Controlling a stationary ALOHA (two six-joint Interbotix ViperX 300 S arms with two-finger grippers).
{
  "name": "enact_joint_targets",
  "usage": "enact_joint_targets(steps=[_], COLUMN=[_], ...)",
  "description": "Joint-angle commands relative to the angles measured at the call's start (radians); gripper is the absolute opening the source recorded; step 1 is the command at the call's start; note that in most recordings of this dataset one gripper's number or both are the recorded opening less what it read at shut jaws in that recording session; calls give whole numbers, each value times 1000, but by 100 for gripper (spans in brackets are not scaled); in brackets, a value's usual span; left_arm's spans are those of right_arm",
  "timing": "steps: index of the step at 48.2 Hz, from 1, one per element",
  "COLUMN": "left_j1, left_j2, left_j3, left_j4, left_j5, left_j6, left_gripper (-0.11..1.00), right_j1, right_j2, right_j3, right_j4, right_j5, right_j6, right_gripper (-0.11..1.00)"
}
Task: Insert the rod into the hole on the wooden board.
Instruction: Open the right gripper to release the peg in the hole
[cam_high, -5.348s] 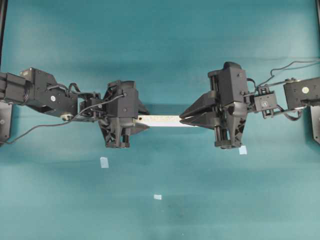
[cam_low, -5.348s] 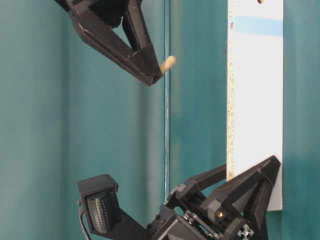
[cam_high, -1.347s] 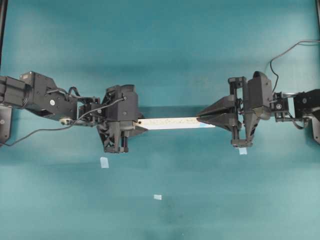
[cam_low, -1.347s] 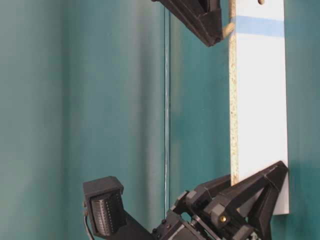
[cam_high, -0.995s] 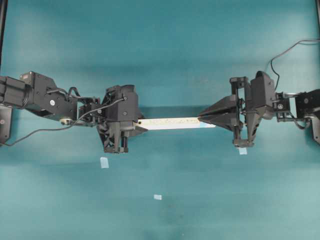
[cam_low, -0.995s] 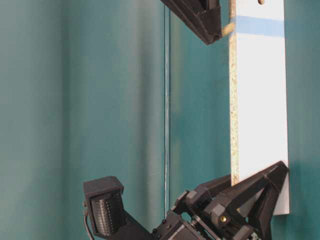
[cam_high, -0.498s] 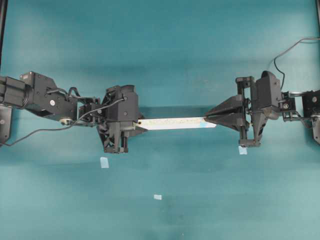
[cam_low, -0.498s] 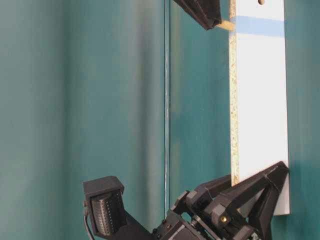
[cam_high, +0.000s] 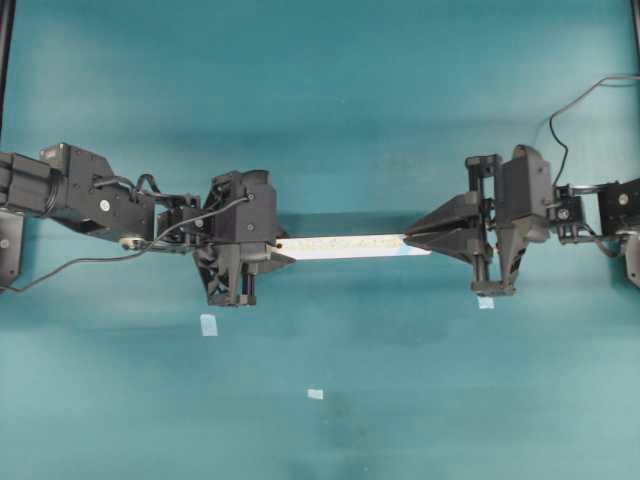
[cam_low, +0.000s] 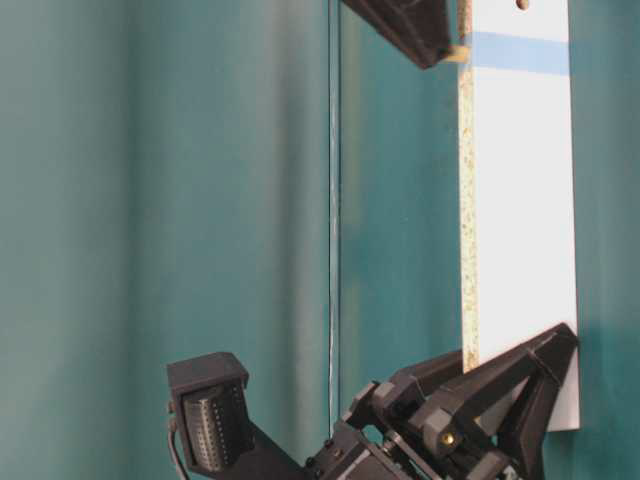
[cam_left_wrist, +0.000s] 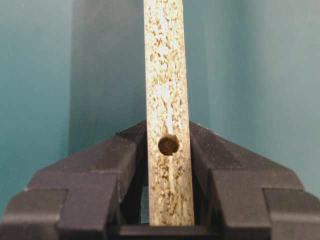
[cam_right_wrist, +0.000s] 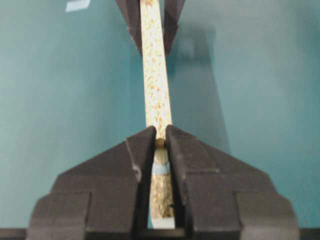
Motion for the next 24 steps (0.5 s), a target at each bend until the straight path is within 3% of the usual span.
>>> enact_joint_targets(steps=[1, 24], left_j1=[-9, -9], left_j2=[-15, -17], left_j3=[-5, -5], left_j4=[0, 0], left_j5=[2, 3], left_j6=[-9, -8], left_gripper=[32, 32], right_j1=[6, 8], right_j2=[-12, -14], right_j3=[-6, -18], right_j4=[-11, -14], right_j5=[26, 140], right_j6=[2, 8], right_gripper=[12, 12])
